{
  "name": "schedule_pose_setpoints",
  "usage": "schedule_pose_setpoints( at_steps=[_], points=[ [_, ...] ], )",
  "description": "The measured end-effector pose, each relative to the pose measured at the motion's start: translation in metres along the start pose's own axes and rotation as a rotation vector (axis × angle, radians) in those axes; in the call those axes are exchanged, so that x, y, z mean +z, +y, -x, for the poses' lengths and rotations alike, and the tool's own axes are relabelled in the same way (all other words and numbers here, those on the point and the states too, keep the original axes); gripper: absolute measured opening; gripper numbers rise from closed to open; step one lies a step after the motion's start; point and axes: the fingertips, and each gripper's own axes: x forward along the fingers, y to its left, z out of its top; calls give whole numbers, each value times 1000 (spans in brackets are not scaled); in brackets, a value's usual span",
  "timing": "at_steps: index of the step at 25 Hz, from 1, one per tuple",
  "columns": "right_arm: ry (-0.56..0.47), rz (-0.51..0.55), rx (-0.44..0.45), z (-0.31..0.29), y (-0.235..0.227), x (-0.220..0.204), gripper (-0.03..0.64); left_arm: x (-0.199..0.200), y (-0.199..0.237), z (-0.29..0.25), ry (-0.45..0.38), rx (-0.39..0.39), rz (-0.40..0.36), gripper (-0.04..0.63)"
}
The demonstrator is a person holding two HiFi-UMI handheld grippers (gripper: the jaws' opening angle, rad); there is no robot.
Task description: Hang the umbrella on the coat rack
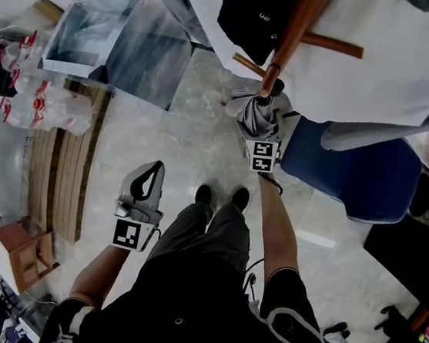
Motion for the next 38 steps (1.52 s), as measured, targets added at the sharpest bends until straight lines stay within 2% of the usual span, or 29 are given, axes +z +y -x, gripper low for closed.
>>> schedule_pose_setpoints(
  at_steps=[9, 20, 26, 33, 35, 38],
  points=[
    [-14, 13, 29, 26, 10, 11, 520, 8, -3, -2, -12, -14, 0, 0],
    [-32, 24, 22, 63, 18, 26, 512, 18, -8, 4, -33, -26, -6, 0],
    [-69, 24, 56, 96, 29, 56, 484, 29, -10, 5, -50, -35, -17, 0],
    [-121, 16, 87, 137, 40, 88, 416, 40, -11, 6, -74, -46, -30, 0],
    [-146, 8, 95, 150, 42, 102, 363, 44, -11, 6, -80, -48, -29, 0],
    [-180, -6, 106, 167, 45, 123, 349, 49, -11, 7, -85, -53, -32, 0]
  ],
)
